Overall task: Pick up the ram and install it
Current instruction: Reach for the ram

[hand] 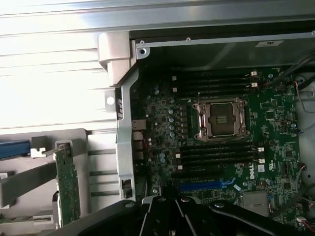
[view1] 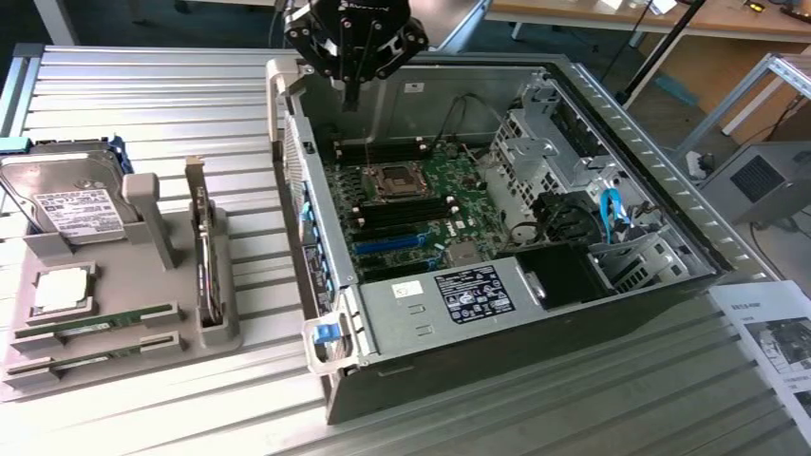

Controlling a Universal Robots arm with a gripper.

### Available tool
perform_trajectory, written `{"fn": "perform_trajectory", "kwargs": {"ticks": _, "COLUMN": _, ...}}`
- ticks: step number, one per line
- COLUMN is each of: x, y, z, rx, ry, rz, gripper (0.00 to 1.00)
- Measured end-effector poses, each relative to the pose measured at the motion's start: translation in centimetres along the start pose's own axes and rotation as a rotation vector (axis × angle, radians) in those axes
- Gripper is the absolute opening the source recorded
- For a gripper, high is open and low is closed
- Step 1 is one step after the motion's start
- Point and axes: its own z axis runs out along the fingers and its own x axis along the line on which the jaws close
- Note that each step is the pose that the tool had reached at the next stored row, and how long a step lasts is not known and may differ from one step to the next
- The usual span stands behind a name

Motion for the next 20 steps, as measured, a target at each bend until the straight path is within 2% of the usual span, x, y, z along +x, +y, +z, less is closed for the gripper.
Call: {"fn": "perform_trajectory", "kwargs": {"ticks": 20, "x": 2.4, "y": -0.18, "z": -0.04, "rx": 0.0001, "ry": 0.0000, "rz": 0.000, "gripper": 0.11}}
